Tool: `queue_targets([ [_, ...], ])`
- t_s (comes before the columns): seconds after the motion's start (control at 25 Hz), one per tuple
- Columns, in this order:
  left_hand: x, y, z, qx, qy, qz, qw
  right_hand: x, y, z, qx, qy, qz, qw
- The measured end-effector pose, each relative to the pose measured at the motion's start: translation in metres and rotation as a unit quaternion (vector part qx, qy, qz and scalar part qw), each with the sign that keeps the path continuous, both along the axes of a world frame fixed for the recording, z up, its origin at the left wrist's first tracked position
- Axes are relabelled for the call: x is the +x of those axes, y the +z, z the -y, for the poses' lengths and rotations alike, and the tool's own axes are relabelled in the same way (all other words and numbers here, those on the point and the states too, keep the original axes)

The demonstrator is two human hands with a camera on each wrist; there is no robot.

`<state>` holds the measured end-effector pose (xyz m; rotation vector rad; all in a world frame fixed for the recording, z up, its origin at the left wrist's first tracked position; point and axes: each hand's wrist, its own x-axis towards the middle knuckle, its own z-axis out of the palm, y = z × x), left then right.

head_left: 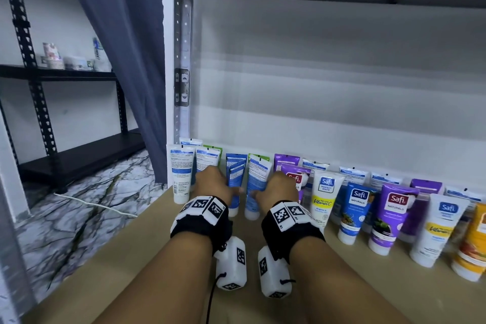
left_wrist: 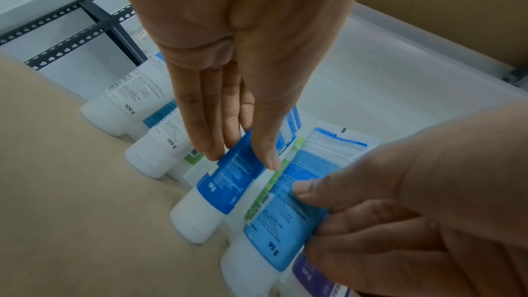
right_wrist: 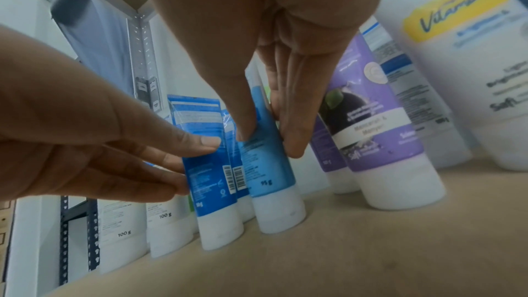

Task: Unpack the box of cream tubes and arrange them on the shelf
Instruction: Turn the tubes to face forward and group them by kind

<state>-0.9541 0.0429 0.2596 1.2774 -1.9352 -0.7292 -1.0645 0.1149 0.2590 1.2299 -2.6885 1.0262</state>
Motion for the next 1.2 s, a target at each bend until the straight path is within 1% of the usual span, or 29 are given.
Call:
queue_targets([
  [0.12,0.001,-0.001,0.002,0.008,-0.042,0.028,0.999,-0.001,0.000,-0.001,0.006,0.007,-0.009,1.000],
  [0.2,0.001,-0.004,0.004,0.000,-0.043,0.044,0.998,-0.001,-0.002,0.001,0.000,0.018,-0.008,1.000],
  [0.36,0.000,-0.006,0.005,-0.012,-0.033,0.045,0.998,-0.003,-0.004,0.005,-0.026,0.031,-0.001,0.999],
  [0.52,-0.001,-0.007,0.005,0.006,-0.036,0.046,0.998,-0.005,-0.002,0.006,-0.015,0.027,-0.012,0.999],
  [0.72,0.000,-0.010,0.010,0.022,-0.077,0.053,0.995,-0.005,-0.002,0.006,0.006,0.051,-0.006,0.999],
  [0.88,-0.003,-0.012,0.012,0.023,-0.100,0.059,0.993,-0.006,-0.009,0.012,-0.024,0.085,0.003,0.996],
  [1.0,-0.004,-0.014,0.014,0.018,-0.096,0.057,0.994,-0.009,-0.009,0.015,-0.017,0.082,-0.001,0.997],
  [1.2,-0.005,-0.012,0.015,0.001,-0.060,0.099,0.993,-0.011,-0.005,0.012,0.014,0.069,-0.004,0.998],
])
